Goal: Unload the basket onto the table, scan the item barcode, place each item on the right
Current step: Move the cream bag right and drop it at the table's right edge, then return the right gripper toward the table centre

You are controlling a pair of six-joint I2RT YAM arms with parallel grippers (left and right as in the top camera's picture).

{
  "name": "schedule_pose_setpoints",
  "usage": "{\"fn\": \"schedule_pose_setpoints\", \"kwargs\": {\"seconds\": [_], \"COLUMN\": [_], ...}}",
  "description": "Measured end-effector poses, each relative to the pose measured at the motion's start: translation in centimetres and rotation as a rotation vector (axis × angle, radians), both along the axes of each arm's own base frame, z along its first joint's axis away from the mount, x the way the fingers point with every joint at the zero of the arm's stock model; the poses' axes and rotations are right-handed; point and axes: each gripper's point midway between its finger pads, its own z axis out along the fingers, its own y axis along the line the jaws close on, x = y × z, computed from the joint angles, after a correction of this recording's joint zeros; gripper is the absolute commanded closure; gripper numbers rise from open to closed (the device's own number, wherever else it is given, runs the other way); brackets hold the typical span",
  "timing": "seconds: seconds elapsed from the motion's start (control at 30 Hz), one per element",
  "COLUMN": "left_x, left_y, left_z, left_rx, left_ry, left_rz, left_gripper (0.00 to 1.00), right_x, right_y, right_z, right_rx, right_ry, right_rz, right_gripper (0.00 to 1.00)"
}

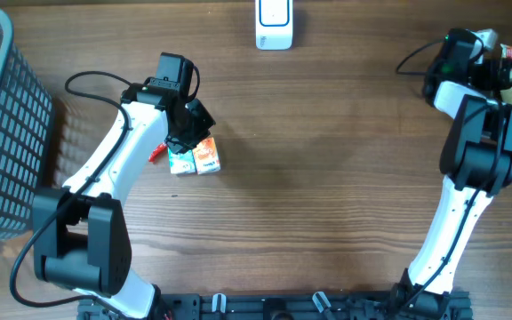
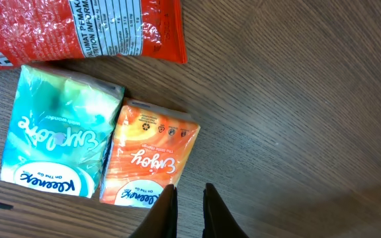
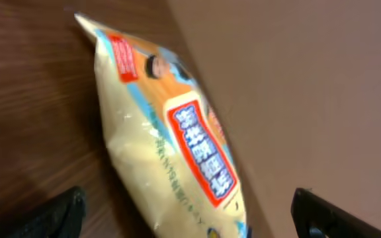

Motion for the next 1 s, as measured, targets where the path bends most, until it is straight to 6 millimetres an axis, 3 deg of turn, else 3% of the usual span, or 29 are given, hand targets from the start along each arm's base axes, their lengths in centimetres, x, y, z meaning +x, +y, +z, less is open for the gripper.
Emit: {"fn": "schedule_pose_setpoints", "kwargs": {"seconds": [0.2,0.3,0.37,0.5,0.57,0.6,0.67,0.73,0.83,1.0], "left_x": [0.0,0.0,0.0,0.0,0.0,0.0,0.0,-0.1,-0.5,-1.0], "left_y": [0.0,0.0,0.0,0.0,0.0,0.0,0.4,0.7,1.5,3.1], "left_z": [0.0,0.0,0.0,0.0,0.0,0.0,-0.1,-0.2,-0.3,-0.6], "left_rx": [0.000,0.000,0.000,0.000,0.001,0.002,0.021,0.041,0.085,0.176], "left_ry": [0.000,-0.001,-0.001,-0.001,-0.001,-0.002,-0.002,0.002,0.014,0.033], "left_rz": [0.000,0.000,0.000,0.000,-0.002,-0.003,-0.002,0.002,0.002,0.017], "left_gripper": [0.88,0.89,0.89,0.87,0.84,0.82,0.82,0.78,0.48,0.36], "right_x": [0.5,1.9,3.1,4.0,3.1,1.5,-0.3,-2.0,-4.9,-7.4], "right_y": [2.9,5.3,7.5,12.5,15.3,18.2,21.1,23.3,26.7,31.9], "right_z": [-1.3,0.0,2.5,10.0,13.4,16.3,18.2,18.5,17.0,14.6], "right_rx": [0.252,0.439,0.587,0.858,1.000,1.142,1.297,1.431,1.647,1.759], "right_ry": [0.000,-0.122,-0.250,-0.471,-0.519,-0.539,-0.531,-0.498,-0.394,-0.207], "right_rz": [0.117,0.205,0.275,0.415,0.479,0.534,0.565,0.549,0.443,0.460], "right_gripper": [0.00,0.00,0.00,0.00,0.00,0.00,0.00,0.00,0.00,0.00]}}
